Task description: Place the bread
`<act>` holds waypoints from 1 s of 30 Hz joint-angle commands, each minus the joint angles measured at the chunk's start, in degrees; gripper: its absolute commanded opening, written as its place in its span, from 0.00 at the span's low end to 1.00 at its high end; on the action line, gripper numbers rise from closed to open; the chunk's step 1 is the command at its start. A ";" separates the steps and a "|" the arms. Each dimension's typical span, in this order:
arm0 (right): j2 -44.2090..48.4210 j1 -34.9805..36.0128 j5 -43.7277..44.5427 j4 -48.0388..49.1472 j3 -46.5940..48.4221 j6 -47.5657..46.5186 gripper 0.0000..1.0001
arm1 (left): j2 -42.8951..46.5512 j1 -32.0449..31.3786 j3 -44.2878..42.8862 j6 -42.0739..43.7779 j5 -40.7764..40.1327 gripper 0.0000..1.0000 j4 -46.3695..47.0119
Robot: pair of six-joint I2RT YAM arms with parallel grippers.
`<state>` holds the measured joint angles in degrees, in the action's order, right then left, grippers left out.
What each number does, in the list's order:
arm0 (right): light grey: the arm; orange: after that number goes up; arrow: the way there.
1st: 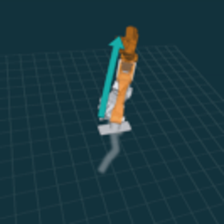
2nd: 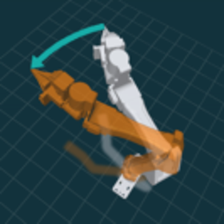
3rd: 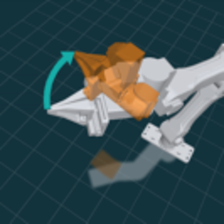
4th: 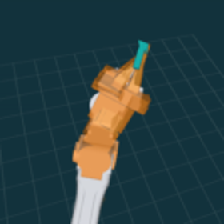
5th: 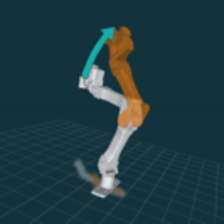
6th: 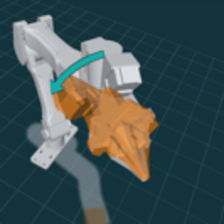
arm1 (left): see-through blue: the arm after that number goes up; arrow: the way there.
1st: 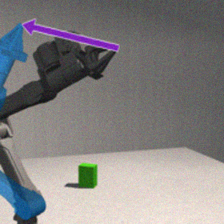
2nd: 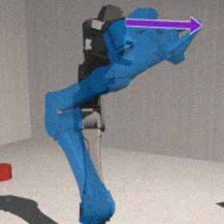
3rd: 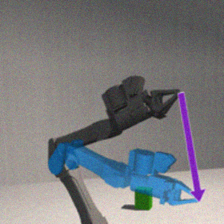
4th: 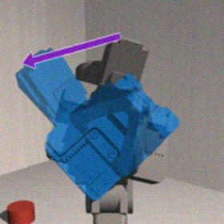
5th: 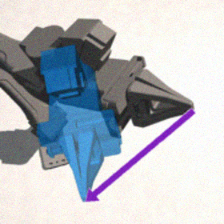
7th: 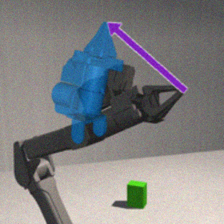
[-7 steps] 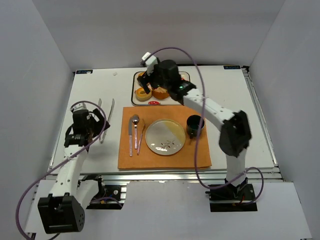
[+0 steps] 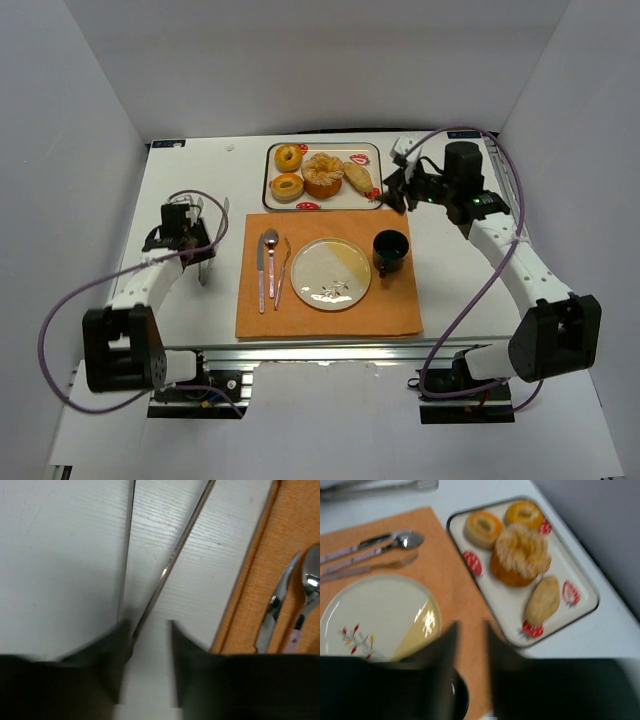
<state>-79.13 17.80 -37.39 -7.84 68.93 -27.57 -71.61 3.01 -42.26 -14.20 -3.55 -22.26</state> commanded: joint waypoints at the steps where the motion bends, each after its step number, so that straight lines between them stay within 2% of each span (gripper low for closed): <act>1: 2.84 -2.86 -10.69 -9.99 -2.56 -5.30 0.83 | -6.68 0.16 -6.07 5.40 -2.95 0.74 0.55; 2: 4.06 -3.38 -10.69 -10.53 -3.18 -5.47 0.89 | -7.91 0.25 -6.69 5.84 -2.78 0.79 0.47; 4: 5.56 -4.79 -10.60 -8.96 -6.42 -4.95 0.89 | -11.33 0.25 -8.27 7.51 -0.86 0.88 1.43; 6: 7.15 -5.76 -10.51 -7.46 -8.10 -4.07 0.89 | -13.45 0.25 -9.24 9.61 0.12 0.91 2.04; 12: 6.80 -6.90 -10.95 -6.76 -8.28 -2.57 0.89 | -21.63 0.25 -12.40 16.37 2.75 0.91 3.80; 13: 6.36 -7.25 -10.95 -6.75 -7.93 -2.23 0.89 | -23.20 0.16 -12.15 18.13 5.63 0.89 5.89; 16: 5.83 -7.69 -11.22 -6.67 -7.41 -1.61 0.89 | -24.88 0.16 -11.70 18.15 6.45 0.86 7.76; 19: 5.74 -8.39 -11.57 -6.40 -6.70 -0.99 0.89 | -27.96 0.25 -11.27 18.15 7.85 0.75 7.49; 20: 5.74 -8.49 -11.57 -6.32 -6.53 -0.99 0.89 | -28.92 0.25 -10.92 17.98 8.47 0.62 7.58; 23: 5.83 -9.53 -11.66 -6.14 -5.82 -0.82 0.89 | -29.55 0.42 -9.25 17.01 8.39 0.37 8.02; 24: 5.92 -9.71 -11.92 -6.23 -5.73 -0.73 0.89 | -29.03 0.34 -8.11 16.40 7.52 0.25 8.81; 27: 6.36 -10.86 -12.45 -6.23 -5.82 -0.29 0.89 | -26.05 0.33 -7.66 15.25 5.76 0.10 8.99; 28: 6.45 -11.64 -12.80 -6.23 -6.17 0.06 0.89 | -22.12 0.33 -10.97 12.29 5.84 0.04 7.25; 30: 6.53 -11.74 -12.89 -6.05 -6.35 0.32 0.89 | -19.64 0.25 -13.52 8.77 6.62 0.03 6.54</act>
<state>-73.45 6.76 -48.25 -15.29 60.66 -28.51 -97.03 3.31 -52.29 0.36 2.02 -11.22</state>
